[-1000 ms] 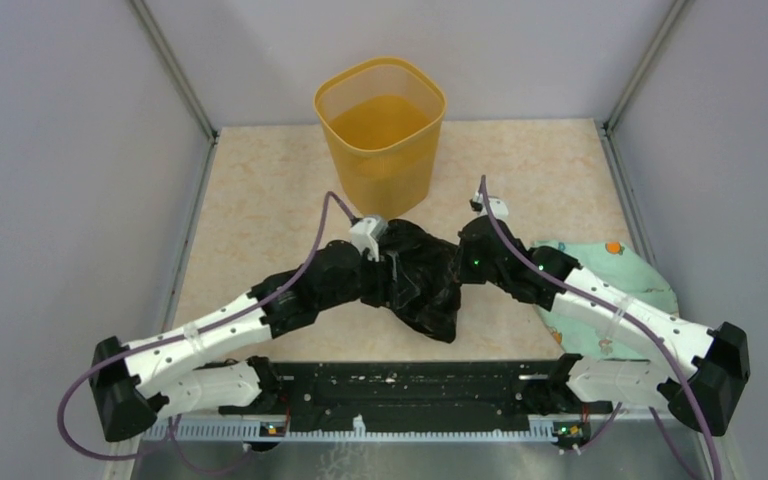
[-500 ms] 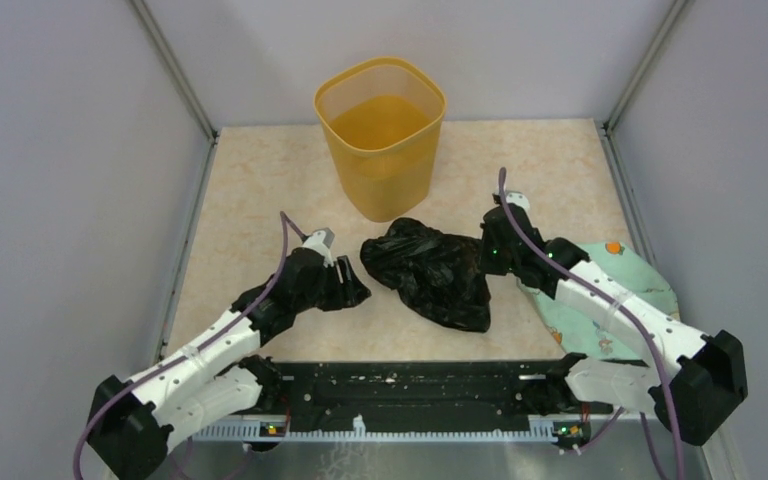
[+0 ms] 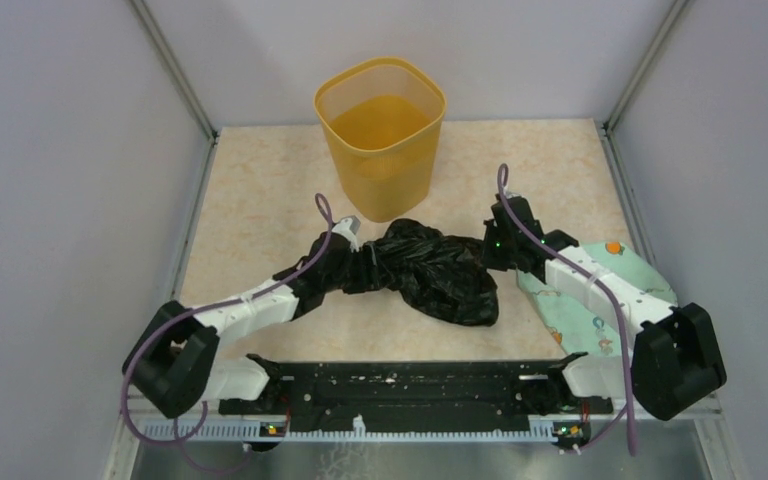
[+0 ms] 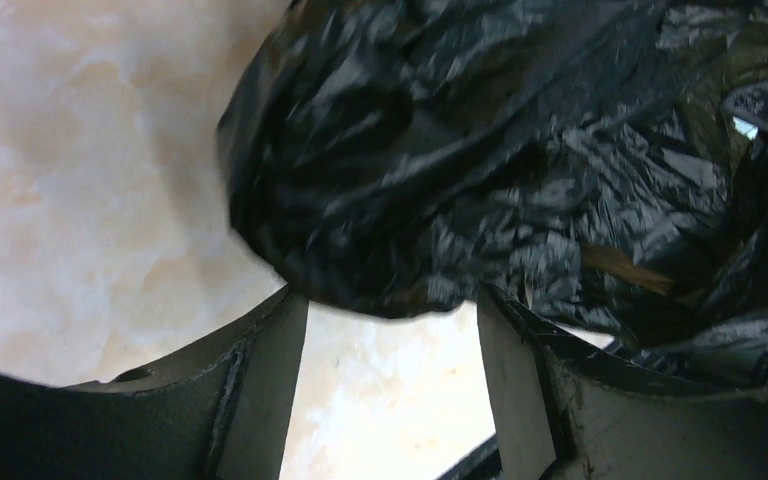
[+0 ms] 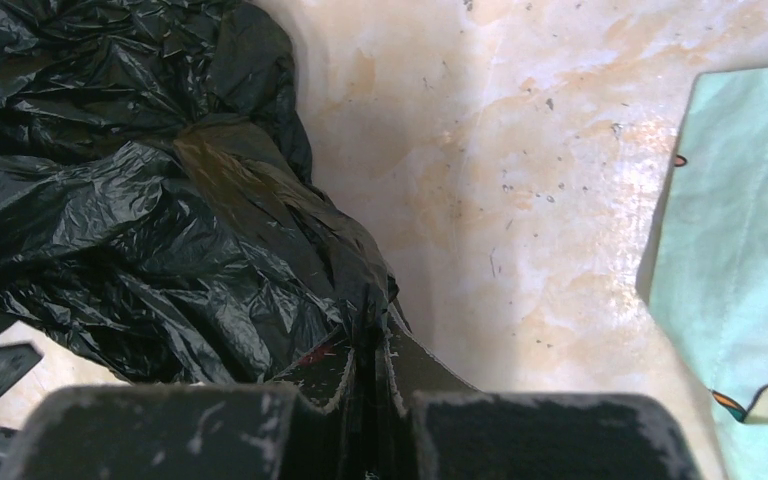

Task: Put the trash bags into the trash bin
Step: Unfold the trash bag at the center of the board.

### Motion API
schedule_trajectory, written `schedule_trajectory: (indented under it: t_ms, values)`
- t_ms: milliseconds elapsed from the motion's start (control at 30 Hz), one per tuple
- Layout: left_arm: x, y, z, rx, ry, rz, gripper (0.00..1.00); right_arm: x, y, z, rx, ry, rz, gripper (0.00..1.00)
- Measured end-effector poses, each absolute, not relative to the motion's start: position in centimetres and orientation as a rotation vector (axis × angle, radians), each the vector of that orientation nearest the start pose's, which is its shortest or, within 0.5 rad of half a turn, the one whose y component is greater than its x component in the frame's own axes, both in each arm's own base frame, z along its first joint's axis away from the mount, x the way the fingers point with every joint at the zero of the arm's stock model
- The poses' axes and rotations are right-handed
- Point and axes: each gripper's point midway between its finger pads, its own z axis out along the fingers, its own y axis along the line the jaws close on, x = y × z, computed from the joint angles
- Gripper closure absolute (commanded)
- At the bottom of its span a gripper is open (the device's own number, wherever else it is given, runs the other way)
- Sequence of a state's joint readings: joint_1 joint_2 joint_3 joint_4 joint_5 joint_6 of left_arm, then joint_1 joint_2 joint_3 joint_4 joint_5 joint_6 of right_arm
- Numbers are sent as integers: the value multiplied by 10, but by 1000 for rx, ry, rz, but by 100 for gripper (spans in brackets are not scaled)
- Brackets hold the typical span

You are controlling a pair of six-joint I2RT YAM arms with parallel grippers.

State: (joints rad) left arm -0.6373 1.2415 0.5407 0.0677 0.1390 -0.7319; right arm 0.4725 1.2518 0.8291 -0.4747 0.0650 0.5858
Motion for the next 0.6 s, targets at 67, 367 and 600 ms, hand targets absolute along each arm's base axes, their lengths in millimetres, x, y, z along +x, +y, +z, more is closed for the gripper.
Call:
schedule_trajectory:
  t_ms: [67,367,600]
  values:
    - [250,-250,78,-22,2351,-880,36,277,155,99,164,2498,387,100]
    - [288,-284,141,92,2252,-935,100,283,153,150,101,2486,361,100]
    - [262,-316,416,261,1737,-1004,100,278,152,505,30,1656,682,100]
